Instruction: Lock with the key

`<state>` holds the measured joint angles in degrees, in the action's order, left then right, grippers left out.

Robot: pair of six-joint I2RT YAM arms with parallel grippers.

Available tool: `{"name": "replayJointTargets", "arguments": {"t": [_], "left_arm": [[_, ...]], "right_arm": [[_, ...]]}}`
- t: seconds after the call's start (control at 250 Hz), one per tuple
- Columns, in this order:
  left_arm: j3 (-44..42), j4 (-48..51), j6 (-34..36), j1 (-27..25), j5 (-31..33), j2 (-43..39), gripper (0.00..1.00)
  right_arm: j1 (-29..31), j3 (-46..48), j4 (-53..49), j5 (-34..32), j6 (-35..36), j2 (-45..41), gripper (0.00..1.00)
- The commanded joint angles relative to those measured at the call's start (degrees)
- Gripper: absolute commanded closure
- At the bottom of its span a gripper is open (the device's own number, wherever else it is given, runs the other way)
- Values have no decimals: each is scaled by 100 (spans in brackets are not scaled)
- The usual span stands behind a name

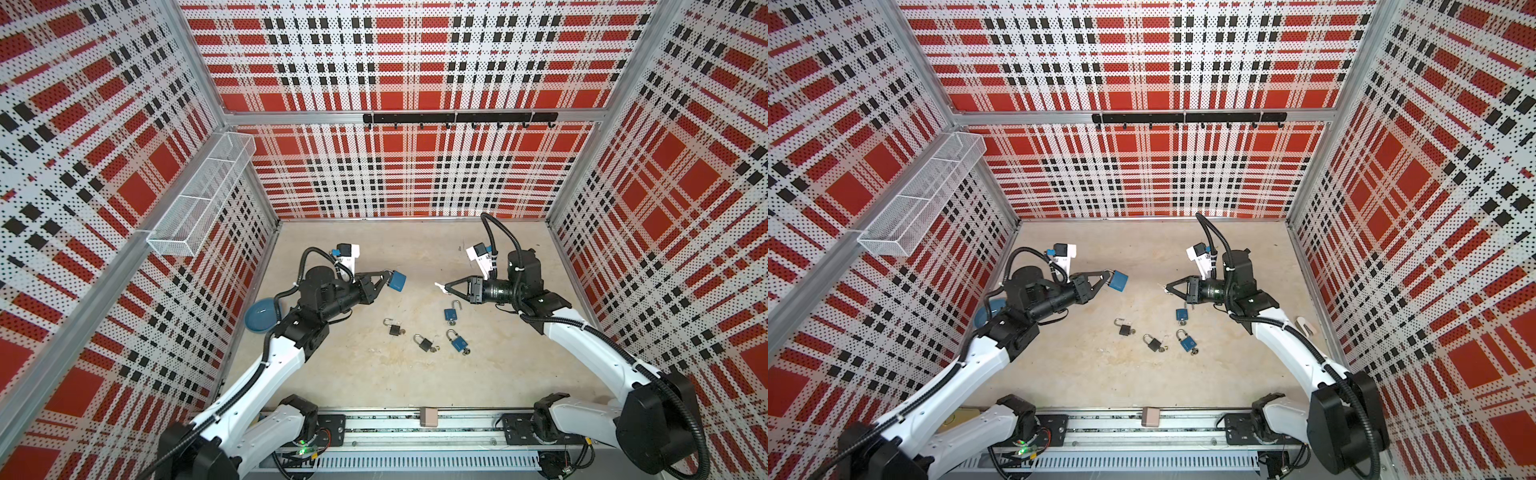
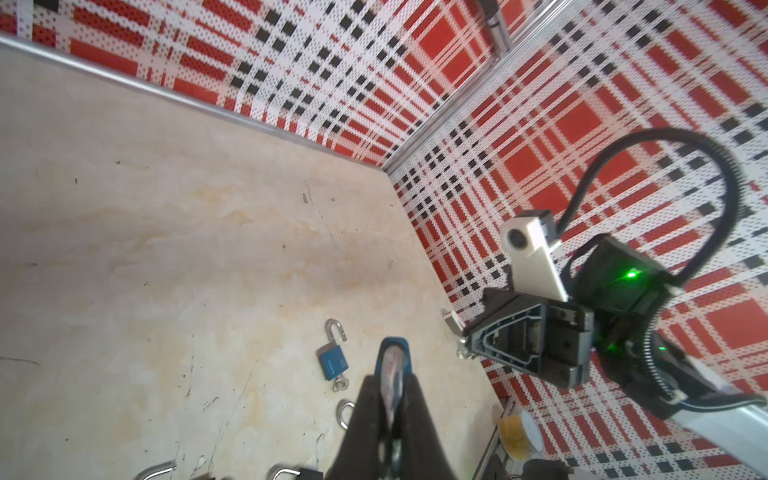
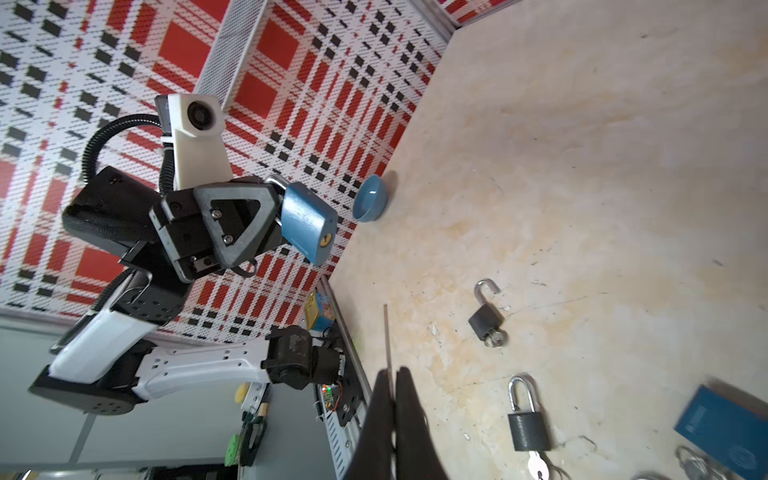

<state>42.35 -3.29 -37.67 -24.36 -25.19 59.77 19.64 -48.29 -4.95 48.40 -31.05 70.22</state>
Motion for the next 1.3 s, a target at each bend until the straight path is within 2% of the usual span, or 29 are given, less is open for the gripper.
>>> {"name": "replayJointTargets", "arguments": {"t": [0.0, 0.348, 0.492, 0.612, 0.92, 1.296], "left_arm": [[368, -144, 418, -138, 29, 523, 100], [1775, 23, 1299, -199, -526, 3031, 100], [2471, 48, 1254, -69, -976, 4139, 100], [2895, 69, 1268, -76, -1059, 4812, 100], [3739, 1062, 1773, -106, -885, 5659, 100], [4012, 1486, 2009, -159, -545, 5921, 100]], "right_arm": [[-125, -215, -220, -454, 281, 41, 100], [-268, -276, 207, -945, 33, 487, 100], [-269, -386, 108, -1023, 105, 589, 100], [-269, -463, -81, -1077, 214, 630, 100], [-263, -566, 13, -987, 154, 821, 100], [-243, -741, -67, -1051, 309, 1170, 100]]}}
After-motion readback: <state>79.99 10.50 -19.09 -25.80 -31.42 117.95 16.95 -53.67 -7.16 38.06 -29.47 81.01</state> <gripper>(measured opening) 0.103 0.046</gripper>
